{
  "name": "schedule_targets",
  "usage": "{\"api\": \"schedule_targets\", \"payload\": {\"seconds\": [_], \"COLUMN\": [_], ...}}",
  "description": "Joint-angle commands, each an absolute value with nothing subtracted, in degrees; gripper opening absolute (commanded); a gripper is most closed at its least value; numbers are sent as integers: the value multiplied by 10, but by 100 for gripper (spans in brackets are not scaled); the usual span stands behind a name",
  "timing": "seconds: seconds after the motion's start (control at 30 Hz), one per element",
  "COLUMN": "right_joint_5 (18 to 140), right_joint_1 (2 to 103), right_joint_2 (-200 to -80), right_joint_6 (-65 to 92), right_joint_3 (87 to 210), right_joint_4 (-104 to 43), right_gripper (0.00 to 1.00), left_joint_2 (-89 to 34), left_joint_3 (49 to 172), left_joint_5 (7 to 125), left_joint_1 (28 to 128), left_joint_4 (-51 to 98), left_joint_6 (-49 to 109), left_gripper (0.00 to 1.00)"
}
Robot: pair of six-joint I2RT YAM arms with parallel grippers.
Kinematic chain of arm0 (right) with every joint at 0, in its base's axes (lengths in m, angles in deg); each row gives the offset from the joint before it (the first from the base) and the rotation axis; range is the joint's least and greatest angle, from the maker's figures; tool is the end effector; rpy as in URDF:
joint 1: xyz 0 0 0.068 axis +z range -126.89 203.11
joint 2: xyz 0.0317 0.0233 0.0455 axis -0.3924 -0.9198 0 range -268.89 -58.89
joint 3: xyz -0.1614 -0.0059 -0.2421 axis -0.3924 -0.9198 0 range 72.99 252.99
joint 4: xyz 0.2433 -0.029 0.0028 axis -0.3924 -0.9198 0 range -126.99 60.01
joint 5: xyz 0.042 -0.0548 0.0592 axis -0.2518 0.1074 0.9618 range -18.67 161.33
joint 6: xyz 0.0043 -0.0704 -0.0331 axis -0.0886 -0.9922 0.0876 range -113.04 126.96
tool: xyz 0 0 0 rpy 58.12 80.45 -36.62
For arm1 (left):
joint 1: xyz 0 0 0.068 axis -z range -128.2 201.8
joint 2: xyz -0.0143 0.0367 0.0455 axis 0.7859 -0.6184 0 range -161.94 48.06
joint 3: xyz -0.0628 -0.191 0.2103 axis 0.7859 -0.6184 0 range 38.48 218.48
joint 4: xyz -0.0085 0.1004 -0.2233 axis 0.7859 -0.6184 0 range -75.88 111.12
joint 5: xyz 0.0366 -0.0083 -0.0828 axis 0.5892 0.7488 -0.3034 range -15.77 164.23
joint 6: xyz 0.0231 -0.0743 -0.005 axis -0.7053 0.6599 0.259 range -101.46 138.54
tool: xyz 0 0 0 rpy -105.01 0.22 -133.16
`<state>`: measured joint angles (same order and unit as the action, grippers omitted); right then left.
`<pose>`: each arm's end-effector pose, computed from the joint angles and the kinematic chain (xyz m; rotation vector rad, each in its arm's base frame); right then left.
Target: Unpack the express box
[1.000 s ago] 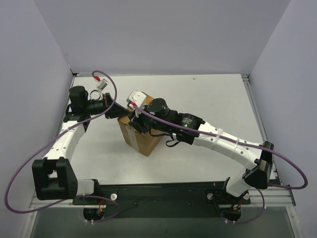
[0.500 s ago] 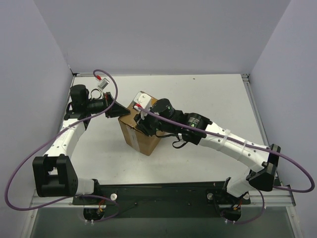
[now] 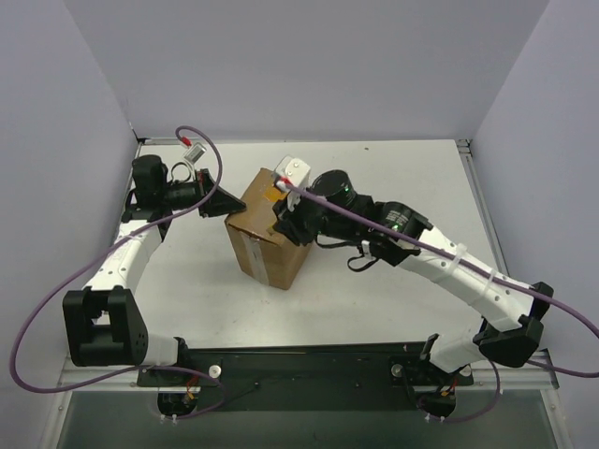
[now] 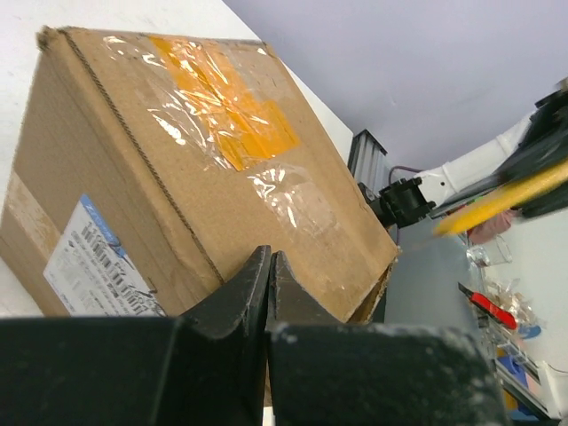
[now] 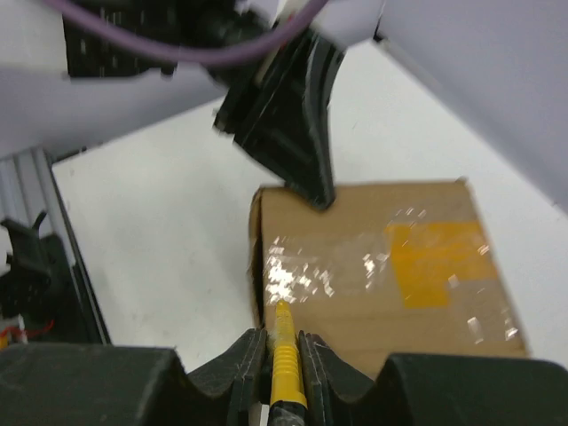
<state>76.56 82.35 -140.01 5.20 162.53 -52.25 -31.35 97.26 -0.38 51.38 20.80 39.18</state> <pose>0.1629 0.2857 0.4520 -1.0138 1.5881 0.7849 0.2881 -0.0621 0.3346 0.5628 1.8262 -1.4739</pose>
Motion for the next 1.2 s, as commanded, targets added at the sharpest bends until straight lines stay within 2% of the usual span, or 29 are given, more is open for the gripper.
{"api": "schedule_targets", "payload": {"seconds": [0.0,0.07,0.1,0.13,0.2,0.33,0.57,0.7,0.77,0.83,0.9,0.97,1.07,1.17], "right_joint_5": [754,735,722,702,646,606,654,696,709,729,719,717,734,740], "right_joint_1": [766,745,742,739,728,677,505,437,404,386,368,349,329,311], "right_joint_2": [-1383,-1364,-1353,-1325,-1270,-1206,-1147,-1146,-1157,-1206,-1281,-1332,-1363,-1397], "right_joint_6": [13,-62,-99,-151,-295,-479,-570,-604,-657,-695,-723,-726,-705,-692], "right_joint_3": [1752,1742,1695,1664,1536,1345,1120,1022,962,916,874,867,886,903], "right_joint_4": [-492,-464,-449,-405,-340,-180,-85,-22,13,132,249,298,253,234], "right_gripper": [0,0,0,0,0,0,0,0,0,0,0,0,0,11], "left_joint_2": [-314,-316,-318,-326,-331,-338,-330,-287,-268,-243,-222,-209,-194,-185], "left_joint_3": [973,968,967,971,999,1030,1013,979,964,960,949,937,924,922], "left_joint_5": [8,7,8,10,14,12,25,61,84,114,122,131,132,136], "left_joint_1": [514,514,514,514,514,512,487,462,450,443,437,428,420,415], "left_joint_4": [369,521,572,650,652,648,644,539,426,306,258,216,190,166], "left_joint_6": [531,614,693,724,741,738,728,627,567,470,404,381,371,353], "left_gripper": [5,12,19,22,31,38,45,47,49,50,51,52,53,53]}}
